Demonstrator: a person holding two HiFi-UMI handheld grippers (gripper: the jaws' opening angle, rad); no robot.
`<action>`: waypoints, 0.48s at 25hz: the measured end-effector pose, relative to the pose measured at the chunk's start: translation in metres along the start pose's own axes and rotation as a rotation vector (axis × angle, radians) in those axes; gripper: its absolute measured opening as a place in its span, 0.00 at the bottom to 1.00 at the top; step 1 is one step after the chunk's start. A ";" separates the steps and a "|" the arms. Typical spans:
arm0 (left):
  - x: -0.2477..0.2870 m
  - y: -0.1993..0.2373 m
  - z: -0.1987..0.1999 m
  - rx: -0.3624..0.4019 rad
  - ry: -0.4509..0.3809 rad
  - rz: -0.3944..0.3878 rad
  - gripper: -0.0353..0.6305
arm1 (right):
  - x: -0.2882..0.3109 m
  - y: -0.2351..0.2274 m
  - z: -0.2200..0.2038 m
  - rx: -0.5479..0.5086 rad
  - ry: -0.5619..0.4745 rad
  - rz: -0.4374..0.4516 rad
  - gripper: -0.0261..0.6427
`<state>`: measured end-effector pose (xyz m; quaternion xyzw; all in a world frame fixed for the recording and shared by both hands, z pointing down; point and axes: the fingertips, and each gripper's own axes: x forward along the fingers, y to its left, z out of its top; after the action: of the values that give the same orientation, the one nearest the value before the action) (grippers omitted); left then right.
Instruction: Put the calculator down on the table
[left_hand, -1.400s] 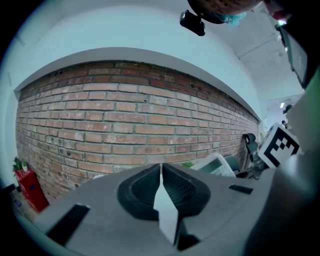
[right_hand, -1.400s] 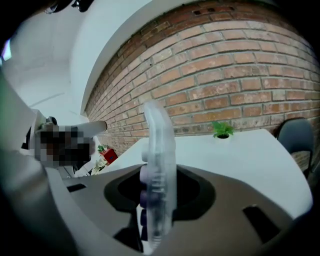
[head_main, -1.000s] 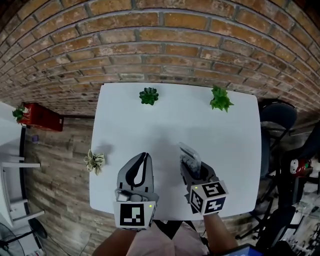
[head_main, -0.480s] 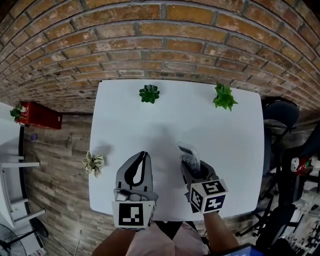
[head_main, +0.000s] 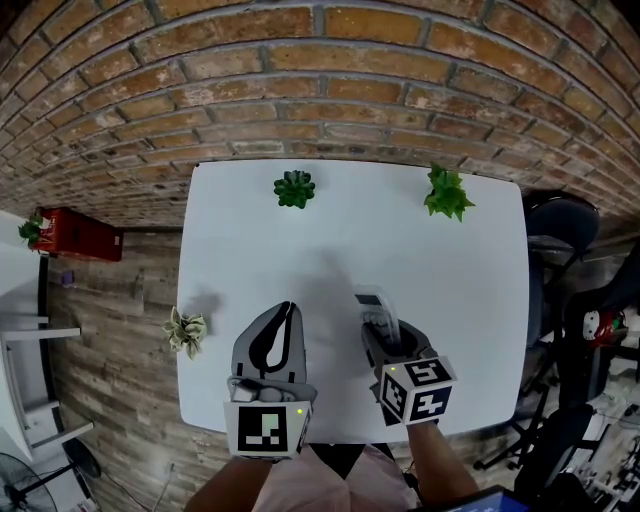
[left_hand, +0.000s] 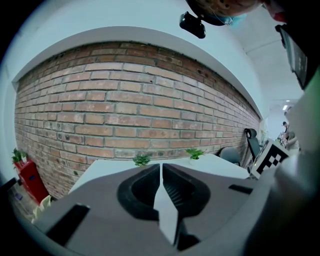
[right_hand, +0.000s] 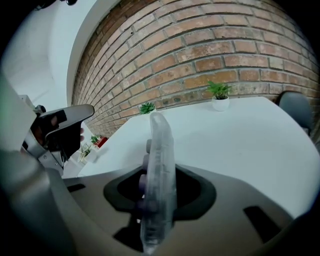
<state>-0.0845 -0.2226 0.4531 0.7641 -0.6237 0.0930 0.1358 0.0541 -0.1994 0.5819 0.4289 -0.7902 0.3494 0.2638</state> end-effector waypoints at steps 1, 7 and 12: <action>0.001 0.000 0.001 -0.009 -0.001 0.001 0.09 | 0.000 0.000 0.000 0.004 -0.001 0.003 0.26; 0.003 -0.003 -0.001 0.015 0.013 -0.011 0.09 | -0.001 -0.001 0.006 0.009 -0.014 0.019 0.28; 0.006 -0.005 0.001 0.011 0.008 -0.012 0.09 | -0.003 -0.003 0.005 0.003 -0.006 0.015 0.29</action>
<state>-0.0786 -0.2273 0.4532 0.7682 -0.6180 0.0987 0.1348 0.0579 -0.2032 0.5779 0.4246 -0.7936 0.3512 0.2580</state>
